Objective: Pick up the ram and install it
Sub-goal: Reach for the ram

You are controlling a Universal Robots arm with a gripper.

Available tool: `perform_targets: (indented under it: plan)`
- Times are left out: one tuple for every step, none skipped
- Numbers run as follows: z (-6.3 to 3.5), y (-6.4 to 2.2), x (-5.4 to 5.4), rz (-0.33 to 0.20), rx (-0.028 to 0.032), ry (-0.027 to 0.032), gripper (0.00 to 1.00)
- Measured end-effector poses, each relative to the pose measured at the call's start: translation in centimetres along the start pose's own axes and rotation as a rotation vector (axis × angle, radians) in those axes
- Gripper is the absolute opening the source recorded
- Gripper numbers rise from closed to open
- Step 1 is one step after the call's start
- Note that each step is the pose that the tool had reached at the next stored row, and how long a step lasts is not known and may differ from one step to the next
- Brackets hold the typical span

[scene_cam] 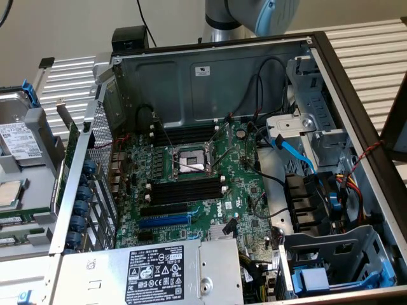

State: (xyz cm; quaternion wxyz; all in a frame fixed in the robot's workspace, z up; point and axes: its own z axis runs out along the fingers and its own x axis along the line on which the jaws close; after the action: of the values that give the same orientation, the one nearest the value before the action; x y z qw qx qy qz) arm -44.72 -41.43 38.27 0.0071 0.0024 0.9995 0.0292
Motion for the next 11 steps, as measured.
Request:
perform_targets:
  plan:
    - [0.03,0.0,0.5,0.0,0.0,0.0013,0.11]
    - [0.06,-0.01,0.9,-0.001,0.0,0.0027,0.11]
    - [0.08,-0.01,1.2,-0.001,0.0,0.0049,0.11]
    - [0.09,-0.01,1.5,-0.002,0.0001,0.0081,0.11]
    - [0.1,-0.01,1.7,-0.003,0.0,0.011,0.11]
    - [0.1,-0.01,1.8,-0.004,0.0001,0.0137,0.11]
    - [0.1,-0.01,2.0,-0.006,0.0001,0.0161,0.11]
    - [0.1,-0.01,2.2,-0.008,0.0,0.0183,0.11]
    - [0.11,-0.01,2.3,-0.01,0.0,0.019,0.11]
    - [0.1,-0.02,2.4,-0.01,0.0001,0.0192,0.11]
    - [0.1,-0.02,2.4,-0.01,0.0,0.0192,0.11]
